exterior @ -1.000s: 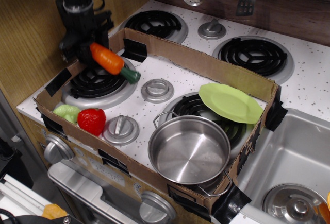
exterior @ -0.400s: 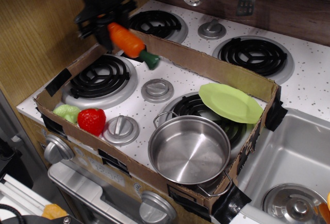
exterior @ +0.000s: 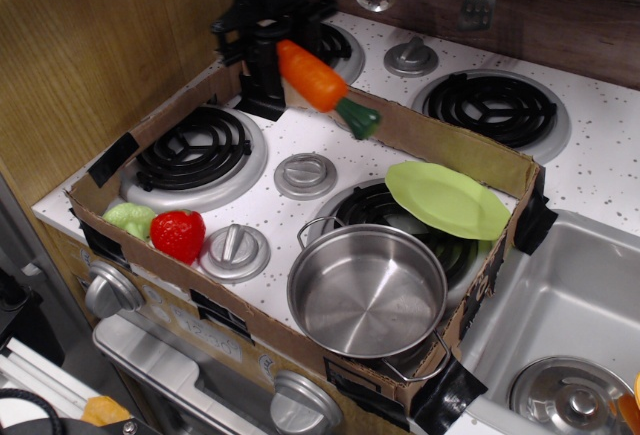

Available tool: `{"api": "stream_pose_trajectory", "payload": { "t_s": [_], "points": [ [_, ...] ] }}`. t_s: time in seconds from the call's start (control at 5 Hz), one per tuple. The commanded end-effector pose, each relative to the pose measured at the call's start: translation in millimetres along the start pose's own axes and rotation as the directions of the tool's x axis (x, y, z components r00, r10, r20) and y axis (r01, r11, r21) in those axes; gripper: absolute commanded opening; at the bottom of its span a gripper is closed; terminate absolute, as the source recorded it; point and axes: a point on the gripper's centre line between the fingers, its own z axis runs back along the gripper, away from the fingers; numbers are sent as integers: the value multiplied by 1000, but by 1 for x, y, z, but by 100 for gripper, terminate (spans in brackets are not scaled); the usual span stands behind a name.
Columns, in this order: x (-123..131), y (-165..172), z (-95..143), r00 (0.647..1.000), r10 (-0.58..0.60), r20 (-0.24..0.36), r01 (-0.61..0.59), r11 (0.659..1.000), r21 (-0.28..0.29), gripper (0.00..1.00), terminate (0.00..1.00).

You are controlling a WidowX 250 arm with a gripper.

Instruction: Put carrot on plate

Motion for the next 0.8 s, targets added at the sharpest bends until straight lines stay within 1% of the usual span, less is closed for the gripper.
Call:
{"api": "stream_pose_trajectory", "payload": {
  "t_s": [0.0, 0.2, 0.4, 0.6],
  "points": [
    [-64, -26, 34, 999, 24, 45, -21, 997, -76, 0, 0],
    [-91, -41, 23, 999, 45, 31, -43, 996, -74, 0, 0],
    [-99, -47, 9, 998, 57, 19, -55, 995, -82, 0, 0],
    [-97, -50, -4, 999, 38, -5, -39, 995, -89, 0, 0]
  ]
}}
